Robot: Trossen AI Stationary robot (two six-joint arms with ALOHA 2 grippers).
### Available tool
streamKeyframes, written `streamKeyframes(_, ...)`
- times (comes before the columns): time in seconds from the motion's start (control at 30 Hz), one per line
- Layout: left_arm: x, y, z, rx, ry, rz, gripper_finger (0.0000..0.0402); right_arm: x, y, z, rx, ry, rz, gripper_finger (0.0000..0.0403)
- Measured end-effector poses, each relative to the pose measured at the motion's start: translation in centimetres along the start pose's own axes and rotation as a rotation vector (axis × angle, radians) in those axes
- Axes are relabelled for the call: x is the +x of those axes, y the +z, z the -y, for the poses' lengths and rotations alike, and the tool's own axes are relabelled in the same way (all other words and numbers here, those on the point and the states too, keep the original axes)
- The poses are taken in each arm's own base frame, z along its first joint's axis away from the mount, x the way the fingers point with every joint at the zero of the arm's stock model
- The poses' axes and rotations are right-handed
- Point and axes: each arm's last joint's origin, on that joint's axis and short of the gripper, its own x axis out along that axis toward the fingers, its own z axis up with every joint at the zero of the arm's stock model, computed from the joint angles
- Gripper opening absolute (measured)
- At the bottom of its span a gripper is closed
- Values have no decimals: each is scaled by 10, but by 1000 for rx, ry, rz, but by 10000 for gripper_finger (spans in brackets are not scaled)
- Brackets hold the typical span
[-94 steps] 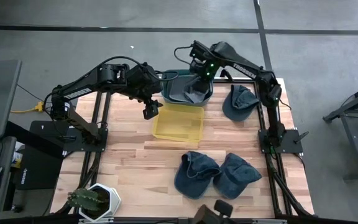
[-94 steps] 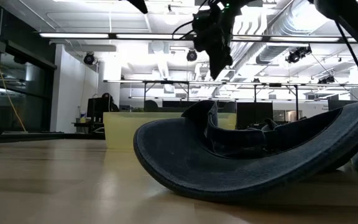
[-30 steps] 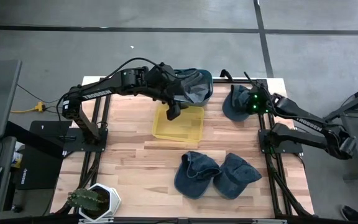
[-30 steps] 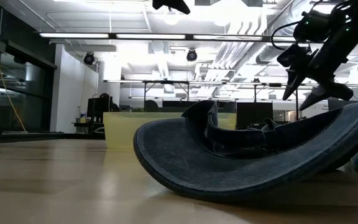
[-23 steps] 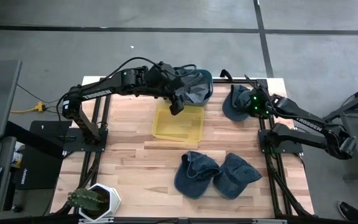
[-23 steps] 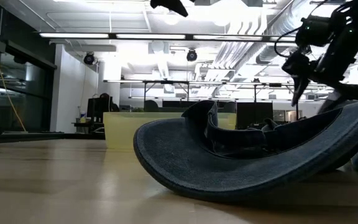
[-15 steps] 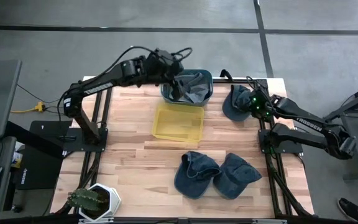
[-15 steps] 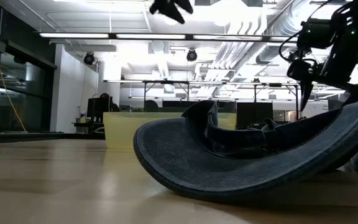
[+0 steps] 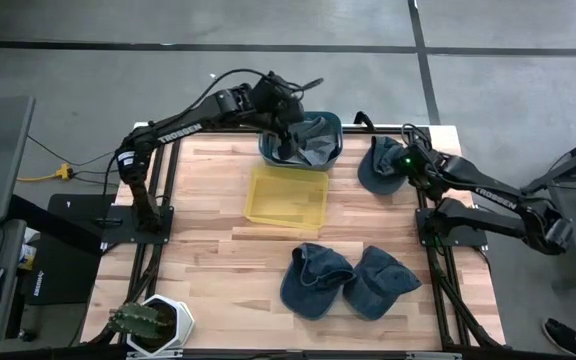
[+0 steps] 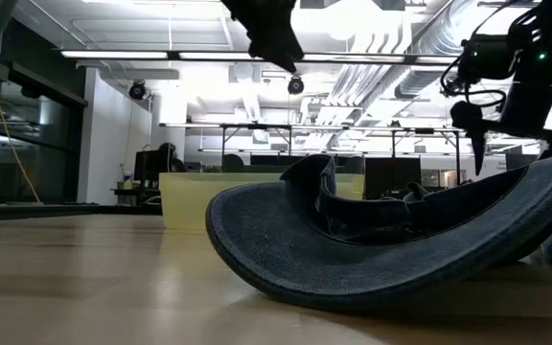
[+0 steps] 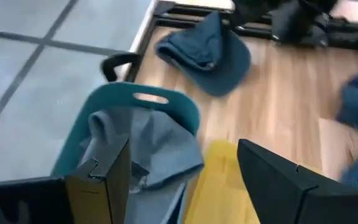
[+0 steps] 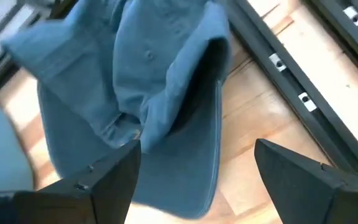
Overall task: Pick & Place hat
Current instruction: Put the top blue cap into the yellow bin
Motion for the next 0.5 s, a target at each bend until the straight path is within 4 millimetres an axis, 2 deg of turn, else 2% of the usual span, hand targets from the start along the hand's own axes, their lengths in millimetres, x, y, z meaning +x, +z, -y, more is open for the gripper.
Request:
streamKeyframes(0.33,-3,2,2,90,-69,34,236,22,-1,-9,79,-116,32,309)
streamKeyframes(0.5,-3,2,3,91,-105,34,236,37,5,-22,117,-83,52,309)
